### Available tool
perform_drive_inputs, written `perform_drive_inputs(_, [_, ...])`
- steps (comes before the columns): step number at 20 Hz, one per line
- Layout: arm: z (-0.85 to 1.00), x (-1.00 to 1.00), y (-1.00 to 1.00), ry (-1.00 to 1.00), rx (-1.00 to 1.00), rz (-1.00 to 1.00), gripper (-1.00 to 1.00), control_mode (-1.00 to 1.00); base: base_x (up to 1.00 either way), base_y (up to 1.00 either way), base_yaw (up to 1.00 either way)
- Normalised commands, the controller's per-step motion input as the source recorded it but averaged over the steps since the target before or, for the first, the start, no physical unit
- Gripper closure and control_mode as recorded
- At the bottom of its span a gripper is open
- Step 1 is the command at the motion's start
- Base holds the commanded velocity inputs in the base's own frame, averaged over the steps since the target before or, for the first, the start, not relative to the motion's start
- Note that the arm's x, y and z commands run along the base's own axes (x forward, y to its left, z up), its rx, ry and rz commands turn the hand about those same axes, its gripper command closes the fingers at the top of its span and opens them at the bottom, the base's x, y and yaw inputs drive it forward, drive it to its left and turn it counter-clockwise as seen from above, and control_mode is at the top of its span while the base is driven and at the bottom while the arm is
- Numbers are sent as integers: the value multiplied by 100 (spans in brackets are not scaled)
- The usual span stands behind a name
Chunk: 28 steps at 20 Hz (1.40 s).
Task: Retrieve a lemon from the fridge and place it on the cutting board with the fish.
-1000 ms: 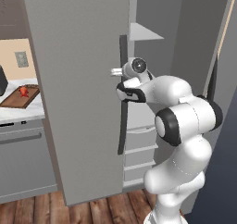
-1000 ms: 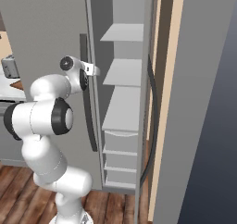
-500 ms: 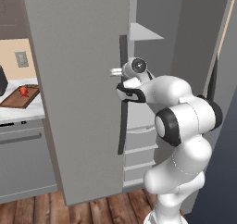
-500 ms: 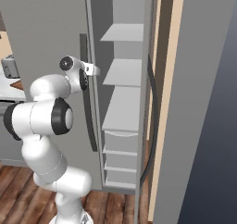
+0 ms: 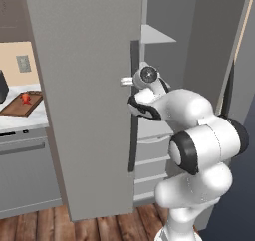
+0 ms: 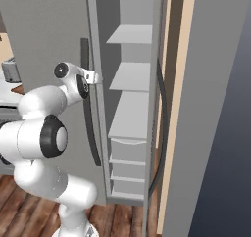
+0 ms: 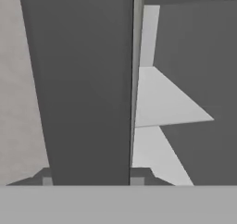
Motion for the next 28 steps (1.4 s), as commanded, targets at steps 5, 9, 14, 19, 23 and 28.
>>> perform_drive_inputs(5, [17, -69, 18, 2, -9, -27, 100, -100, 0, 0, 0])
perform_drive_inputs(9, [3, -61, 61, 2, -8, -36, 100, -100, 0, 0, 0])
perform_drive_inputs(14, [3, -47, 46, 13, -1, -27, 100, -100, 0, 0, 0])
perform_drive_inputs(19, [0, -42, 16, 25, 1, -15, 100, -100, 0, 0, 0])
perform_drive_inputs(23, [0, -51, 21, 16, 6, -2, 100, -100, 0, 0, 0])
perform_drive_inputs(28, [-2, -76, 25, 1, 6, 0, 100, -100, 0, 0, 0])
